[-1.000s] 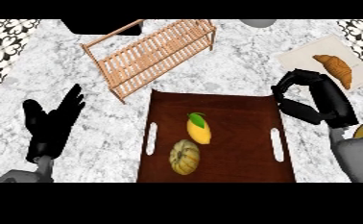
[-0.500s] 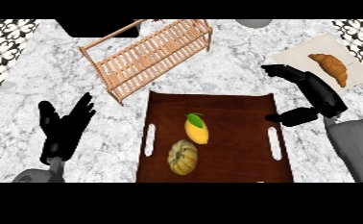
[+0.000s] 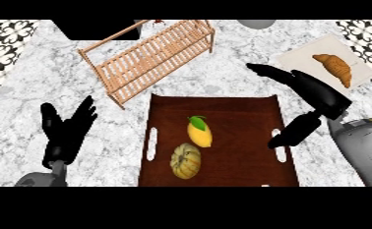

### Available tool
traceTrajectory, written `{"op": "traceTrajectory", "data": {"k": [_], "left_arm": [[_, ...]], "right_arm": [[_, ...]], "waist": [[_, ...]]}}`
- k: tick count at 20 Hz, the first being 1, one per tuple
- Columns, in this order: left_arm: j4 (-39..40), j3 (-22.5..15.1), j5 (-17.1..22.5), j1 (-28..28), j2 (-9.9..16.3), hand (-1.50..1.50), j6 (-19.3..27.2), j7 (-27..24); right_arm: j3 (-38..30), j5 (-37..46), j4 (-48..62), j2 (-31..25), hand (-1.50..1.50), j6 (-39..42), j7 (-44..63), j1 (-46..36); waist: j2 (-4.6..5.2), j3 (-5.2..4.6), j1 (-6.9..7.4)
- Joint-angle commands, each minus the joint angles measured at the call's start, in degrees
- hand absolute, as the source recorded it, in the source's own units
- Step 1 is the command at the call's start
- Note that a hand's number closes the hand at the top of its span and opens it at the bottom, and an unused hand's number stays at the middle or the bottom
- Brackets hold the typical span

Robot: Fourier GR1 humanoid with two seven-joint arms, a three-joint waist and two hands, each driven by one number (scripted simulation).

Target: Pick the lemon from the tray and place it in the tiered shelf

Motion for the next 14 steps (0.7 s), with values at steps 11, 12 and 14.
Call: {"op": "traceTrajectory", "data": {"k": [11,12,14], "left_arm": [[1.64,2.21,-1.07,-0.65,-0.78,0.0,-2.82,0.08],[5.09,3.76,-1.27,-3.67,-0.8,0.0,-3.78,0.17],[0.12,3.23,-2.3,-0.07,-0.63,0.0,-2.26,-0.02]], "right_arm": [[11.8,17.18,-7.97,15.82,-1.5,-8.63,37.63,-9.65],[10.35,17.64,-5.68,16.69,-1.5,-7.68,34.76,-8.67],[12.53,19.54,-5.65,19.55,-1.5,-7.46,39.82,-10.36]], "waist": [[0.17,0.03,0.63],[0.26,0.05,0.48],[0.17,0.06,0.78]]}}
